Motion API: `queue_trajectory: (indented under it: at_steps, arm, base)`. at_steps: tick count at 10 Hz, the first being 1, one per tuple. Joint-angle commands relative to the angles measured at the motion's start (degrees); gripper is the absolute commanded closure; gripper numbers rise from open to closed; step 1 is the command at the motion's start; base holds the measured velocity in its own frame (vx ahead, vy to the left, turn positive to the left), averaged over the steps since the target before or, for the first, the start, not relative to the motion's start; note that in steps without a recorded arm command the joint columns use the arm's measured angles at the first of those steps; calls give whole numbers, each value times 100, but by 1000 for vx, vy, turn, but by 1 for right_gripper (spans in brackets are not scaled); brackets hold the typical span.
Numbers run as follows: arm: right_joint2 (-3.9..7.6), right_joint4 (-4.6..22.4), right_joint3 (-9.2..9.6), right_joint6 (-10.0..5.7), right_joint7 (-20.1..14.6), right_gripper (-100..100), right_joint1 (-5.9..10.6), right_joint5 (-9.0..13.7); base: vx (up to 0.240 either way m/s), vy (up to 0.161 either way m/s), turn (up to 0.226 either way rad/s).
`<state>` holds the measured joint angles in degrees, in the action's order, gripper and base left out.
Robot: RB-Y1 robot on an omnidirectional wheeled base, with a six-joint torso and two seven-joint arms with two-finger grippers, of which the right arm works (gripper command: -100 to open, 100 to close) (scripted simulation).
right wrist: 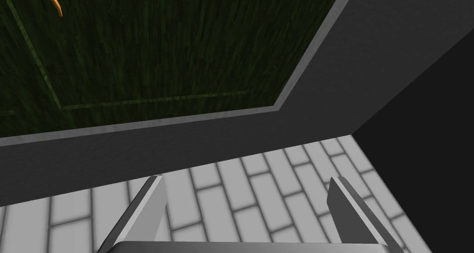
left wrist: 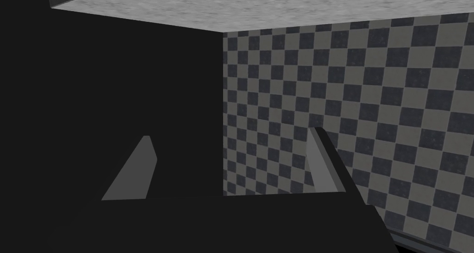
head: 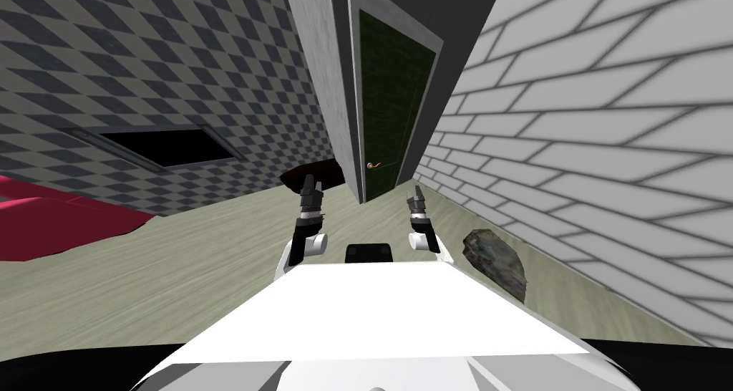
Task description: Pull the door open
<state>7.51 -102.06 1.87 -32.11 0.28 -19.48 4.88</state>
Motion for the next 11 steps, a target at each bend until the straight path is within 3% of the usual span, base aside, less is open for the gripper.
queue_trajectory:
  at_steps: [1,11]
  arm:
    - [79,194,36,-31,-50,-100,74,25]
    - [513,1504,281,-246,-310,-100,614,163]
  base:
    - [112,-8,114]
    - [100,-23,107]
